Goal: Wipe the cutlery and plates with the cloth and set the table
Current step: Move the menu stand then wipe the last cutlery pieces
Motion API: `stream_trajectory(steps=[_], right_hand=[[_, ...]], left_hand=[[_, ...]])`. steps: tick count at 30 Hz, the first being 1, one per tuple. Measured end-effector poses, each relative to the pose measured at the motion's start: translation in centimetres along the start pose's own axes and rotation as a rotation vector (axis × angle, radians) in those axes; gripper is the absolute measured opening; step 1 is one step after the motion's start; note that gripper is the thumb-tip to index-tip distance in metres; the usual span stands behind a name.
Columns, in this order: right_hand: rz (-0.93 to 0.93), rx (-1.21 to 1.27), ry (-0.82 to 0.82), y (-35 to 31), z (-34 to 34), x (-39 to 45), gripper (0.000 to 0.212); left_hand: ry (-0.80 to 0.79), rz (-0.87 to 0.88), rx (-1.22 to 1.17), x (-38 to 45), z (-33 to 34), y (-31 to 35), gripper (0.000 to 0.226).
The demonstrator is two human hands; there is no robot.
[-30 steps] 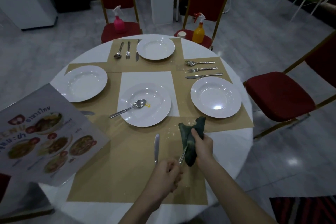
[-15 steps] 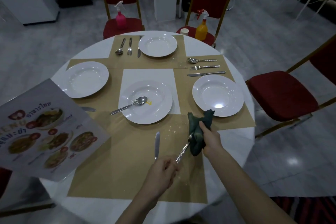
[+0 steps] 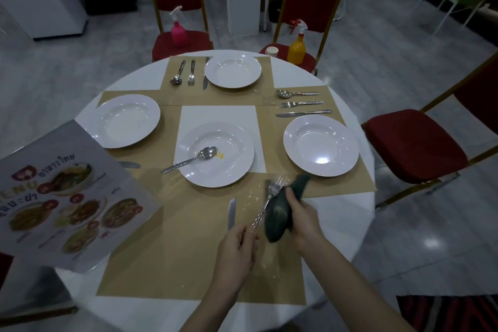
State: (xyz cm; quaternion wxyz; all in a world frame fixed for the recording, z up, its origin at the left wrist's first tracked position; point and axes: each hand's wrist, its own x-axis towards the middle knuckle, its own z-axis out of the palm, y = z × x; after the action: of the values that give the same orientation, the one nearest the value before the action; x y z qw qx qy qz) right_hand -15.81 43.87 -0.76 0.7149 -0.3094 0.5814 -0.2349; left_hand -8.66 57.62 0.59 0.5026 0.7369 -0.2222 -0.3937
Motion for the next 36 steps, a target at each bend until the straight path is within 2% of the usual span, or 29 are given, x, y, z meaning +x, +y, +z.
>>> stream_trajectory(steps=[2, 4, 6, 10, 13, 16, 21, 27, 29, 33, 34, 36], right_hand=[[0.058, -0.030, -0.235, 0.6, 0.8, -1.3, 0.029], [0.060, -0.075, -0.334, 1.4, 1.6, -1.9, 0.032], [0.037, -0.078, -0.284, 1.6, 2.0, -1.9, 0.033], [0.048, 0.006, -0.074, 0.1, 2.2, -0.5, 0.032], [0.009, -0.066, -0.130, 0.9, 3.6, -1.2, 0.026], [0.070, -0.146, -0.238, 2.9, 4.3, -1.8, 0.030], [0.097, -0.081, -0.064, 1.4, 3.7, 1.3, 0.028], [0.054, -0.062, -0.055, 1.7, 4.1, 2.1, 0.020], [0.103, -0.060, -0.086, 2.5, 4.1, 1.9, 0.024], [0.136, -0.080, 0.026, 0.9, 3.2, 2.7, 0.036], [0.121, -0.079, 0.021, 0.4, 3.1, 2.8, 0.034], [0.145, -0.032, -0.092, -0.2, 3.6, 2.2, 0.029]], left_hand=[[-0.016, -0.004, 0.052, 0.5, 0.4, 0.3, 0.036], [-0.008, -0.006, 0.104, 0.9, 0.7, 0.5, 0.039], [-0.012, -0.010, 0.132, 1.0, 0.7, 0.6, 0.038], [-0.052, -0.019, 0.156, 0.4, 0.7, 0.5, 0.038], [0.015, -0.010, 0.186, 1.0, 0.0, 0.8, 0.034], [0.080, -0.020, 0.213, 1.7, -1.0, 0.7, 0.030], [-0.089, -0.110, 0.050, 0.0, -1.1, 0.2, 0.029], [-0.150, -0.143, 0.043, 1.8, -1.9, 1.9, 0.027], [-0.181, -0.193, -0.013, 1.8, -2.1, 1.9, 0.029], [-0.245, -0.218, -0.054, 0.5, -1.8, 1.1, 0.026], [-0.244, -0.213, -0.066, 0.4, -1.7, 1.2, 0.026], [-0.211, -0.191, -0.099, 1.0, -1.6, 1.8, 0.026]])
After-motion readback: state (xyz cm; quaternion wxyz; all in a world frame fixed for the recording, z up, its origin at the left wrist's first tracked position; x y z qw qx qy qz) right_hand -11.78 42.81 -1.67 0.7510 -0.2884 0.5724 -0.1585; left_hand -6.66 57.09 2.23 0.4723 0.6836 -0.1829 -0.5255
